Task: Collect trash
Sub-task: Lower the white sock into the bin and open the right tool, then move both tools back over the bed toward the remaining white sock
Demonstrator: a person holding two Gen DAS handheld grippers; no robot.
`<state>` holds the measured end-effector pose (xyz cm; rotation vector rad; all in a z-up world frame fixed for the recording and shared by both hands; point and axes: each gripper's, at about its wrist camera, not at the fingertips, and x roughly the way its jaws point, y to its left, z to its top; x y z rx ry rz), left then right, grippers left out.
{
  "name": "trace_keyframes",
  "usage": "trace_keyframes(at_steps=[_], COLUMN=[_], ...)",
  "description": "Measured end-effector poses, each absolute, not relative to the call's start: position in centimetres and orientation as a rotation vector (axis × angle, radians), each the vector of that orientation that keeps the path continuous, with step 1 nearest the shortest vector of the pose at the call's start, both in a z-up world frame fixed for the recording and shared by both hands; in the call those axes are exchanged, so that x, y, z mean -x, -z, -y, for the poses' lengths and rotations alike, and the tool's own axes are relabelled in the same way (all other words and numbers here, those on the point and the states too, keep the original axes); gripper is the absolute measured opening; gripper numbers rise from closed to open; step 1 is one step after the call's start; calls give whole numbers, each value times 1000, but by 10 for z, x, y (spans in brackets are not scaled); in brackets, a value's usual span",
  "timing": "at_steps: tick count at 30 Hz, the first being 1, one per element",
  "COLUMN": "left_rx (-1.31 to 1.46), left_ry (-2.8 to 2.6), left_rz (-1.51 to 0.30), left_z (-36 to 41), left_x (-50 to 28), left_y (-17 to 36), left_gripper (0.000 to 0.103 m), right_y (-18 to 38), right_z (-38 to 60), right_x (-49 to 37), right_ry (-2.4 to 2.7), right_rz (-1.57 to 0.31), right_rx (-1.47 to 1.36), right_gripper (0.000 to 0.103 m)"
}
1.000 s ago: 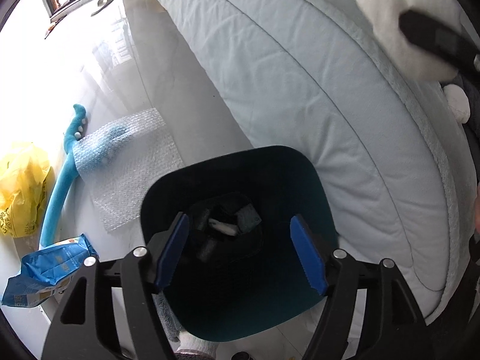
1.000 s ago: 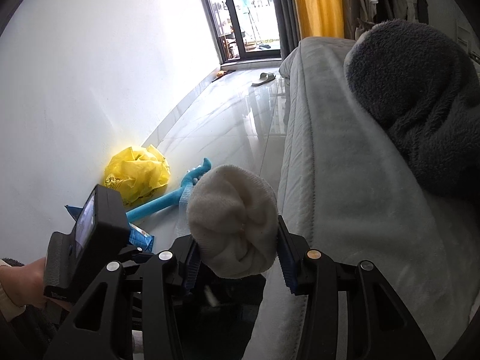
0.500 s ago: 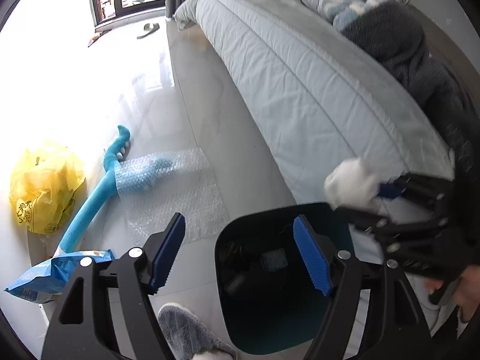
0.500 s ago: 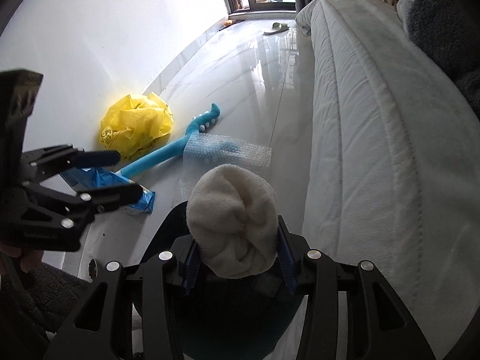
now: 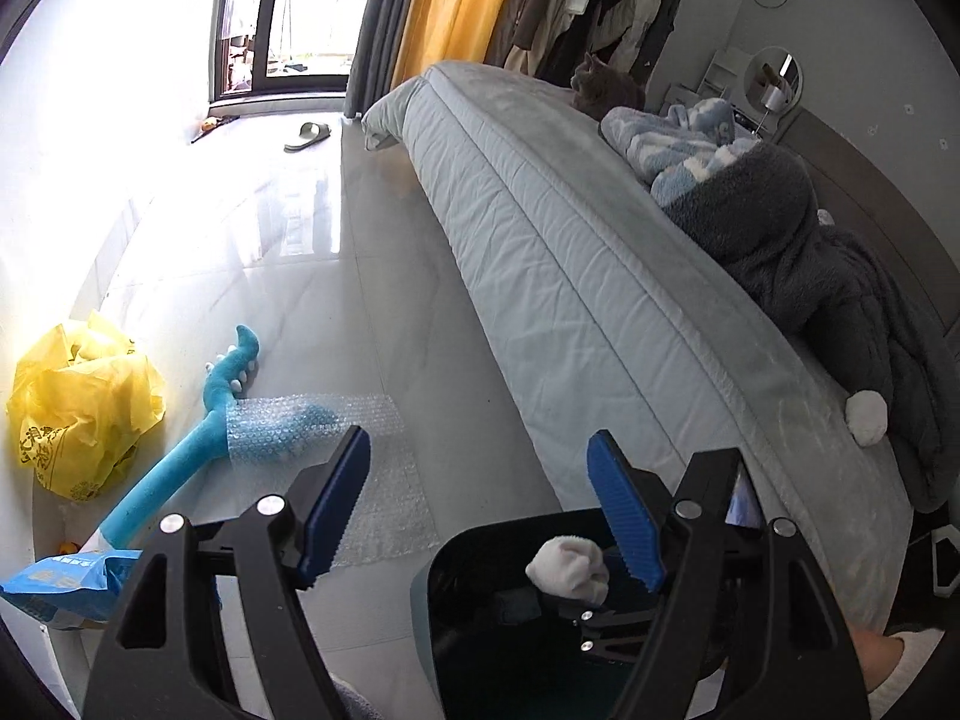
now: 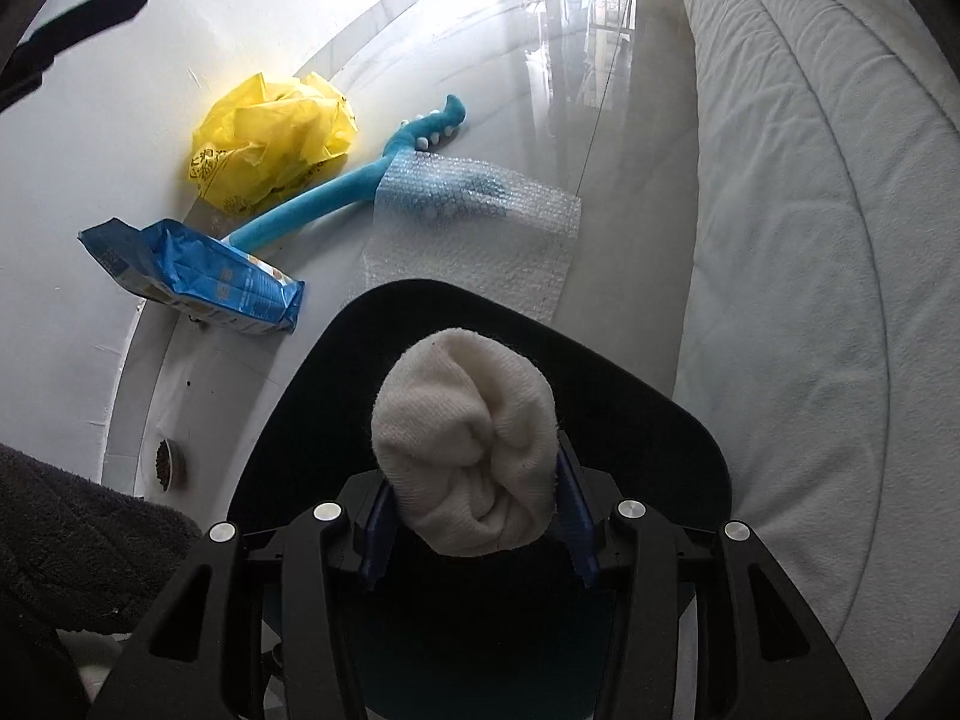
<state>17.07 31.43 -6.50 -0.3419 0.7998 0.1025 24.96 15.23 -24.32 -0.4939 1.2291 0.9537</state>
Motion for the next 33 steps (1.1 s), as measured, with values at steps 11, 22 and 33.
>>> trace_keyframes(at_steps=[11, 22, 33], left_rx=[345, 273, 322], left_ry=[-76, -37, 62], left_rz=[-625, -539, -490], left_z=[-301, -246, -190], left_x=[-174, -190, -212], left_y=[13, -13, -16], left_gripper=[81, 87, 91], right_y=[218, 153, 110], right_z=[-138, -94, -10], right_x=[-250, -252, -278], right_ry=[-960, -1033, -916], right_rz=[-1209, -1035, -861], right_rx=[464, 351, 270], right_gripper=[77, 80, 81])
